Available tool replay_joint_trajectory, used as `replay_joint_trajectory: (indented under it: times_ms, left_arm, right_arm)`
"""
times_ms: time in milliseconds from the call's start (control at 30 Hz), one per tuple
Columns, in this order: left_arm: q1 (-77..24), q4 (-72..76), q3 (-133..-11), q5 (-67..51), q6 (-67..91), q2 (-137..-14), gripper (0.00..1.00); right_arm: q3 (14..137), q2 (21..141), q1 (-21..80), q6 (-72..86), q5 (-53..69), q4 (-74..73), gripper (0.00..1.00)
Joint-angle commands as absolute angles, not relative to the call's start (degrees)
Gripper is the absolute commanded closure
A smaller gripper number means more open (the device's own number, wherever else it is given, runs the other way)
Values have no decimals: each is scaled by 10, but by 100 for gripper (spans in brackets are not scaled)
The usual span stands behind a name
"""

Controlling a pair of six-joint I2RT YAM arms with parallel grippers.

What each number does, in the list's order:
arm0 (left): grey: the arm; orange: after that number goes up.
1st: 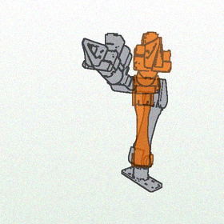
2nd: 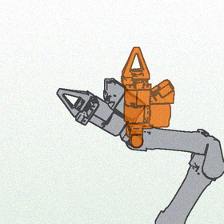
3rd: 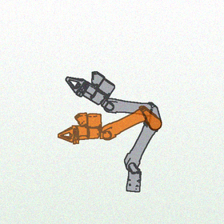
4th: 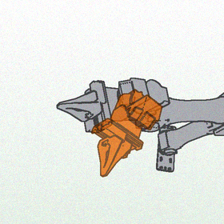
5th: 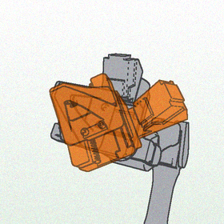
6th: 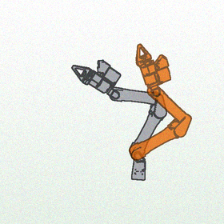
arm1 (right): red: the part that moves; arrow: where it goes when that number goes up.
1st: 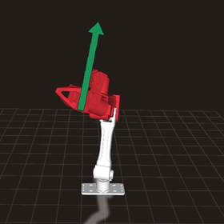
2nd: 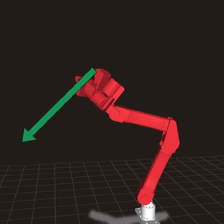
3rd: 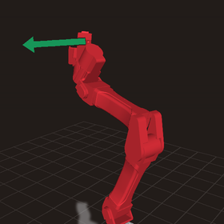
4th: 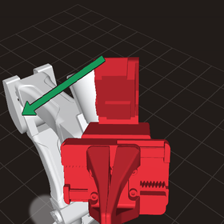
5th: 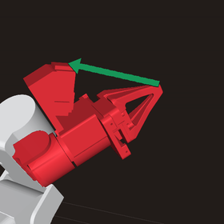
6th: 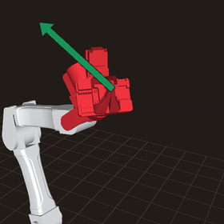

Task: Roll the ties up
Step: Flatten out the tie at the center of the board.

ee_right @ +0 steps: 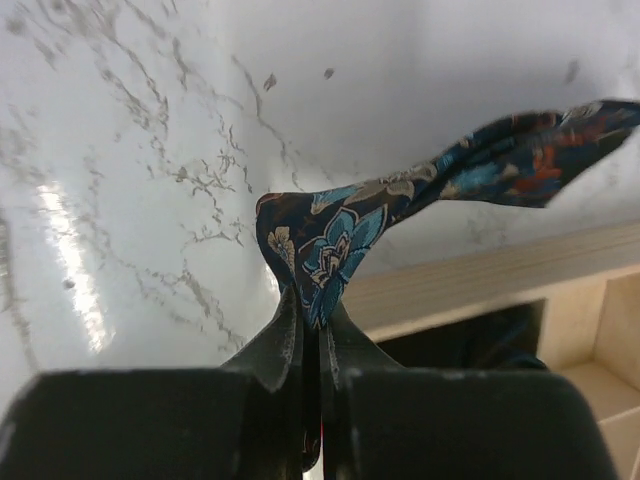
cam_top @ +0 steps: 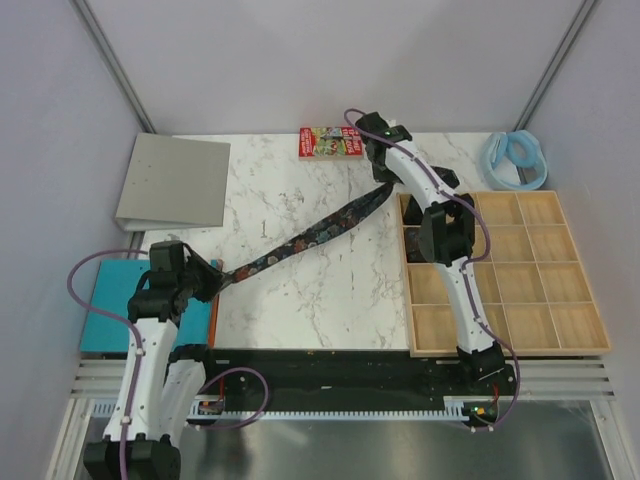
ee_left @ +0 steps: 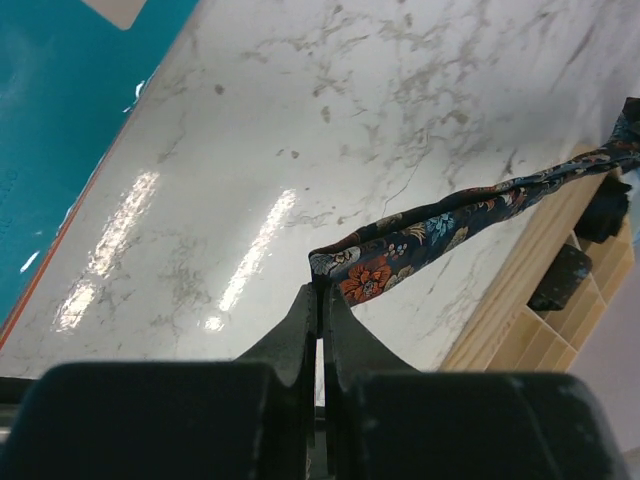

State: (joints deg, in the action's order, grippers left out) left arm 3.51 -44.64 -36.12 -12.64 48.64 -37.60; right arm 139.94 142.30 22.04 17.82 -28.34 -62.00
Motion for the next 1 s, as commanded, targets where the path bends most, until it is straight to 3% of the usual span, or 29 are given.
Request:
replay_joint_trajectory:
  times_ms: [0, 133, 233, 267, 300, 333, 500, 567, 633, 700, 833, 900, 967]
  left_arm:
    - [38, -400, -345, -142, 464, -432, 96]
    - [37, -367, -336, -145, 463, -472, 96]
    - [38, -346, -334, -148, 460, -501, 95]
    - [38, -341, -334, -149, 460, -505, 94]
    - [38, -338, -333, -147, 461, -514, 93]
    - [38, -336, -331, -146, 462, -517, 92]
    - [38, -321, -330, -156, 478, -521, 84]
    - [38, -318, -331, -159, 480, -521, 71]
    - [37, -317, -332, -158, 480, -520, 68]
    - [37, -319, -330, -157, 480, -517, 68]
    - [39, -323, -322, -157, 489, -500, 75]
    - [39, -323, -316, -158, 492, -487, 78]
    - [39, -323, -311, -157, 491, -476, 85]
  right_arm:
    - [1433, 1512, 221, 141, -313, -670, 92]
    - [1457, 1531, 222, 146, -302, -645, 85]
    - [1454, 1519, 222, 154, -295, -608, 64]
    - [1450, 1507, 222, 156, -276, -597, 31]
    - [1446, 1499, 222, 159, -260, -582, 21]
    - [1435, 1489, 222, 163, -247, -553, 3]
    - [1413, 1413, 222, 195, -184, -483, 2]
    - [1384, 1366, 221, 210, -183, -473, 2]
    - [1302, 1329, 222, 237, -174, -454, 2]
    - [1235, 1271, 221, 265, -180, -442, 2]
    - [982, 1158, 222, 315, -183, -360, 6]
    - [904, 1108, 223, 330, -184, -330, 12]
    - [871, 1089, 223, 340, -178, -328, 28]
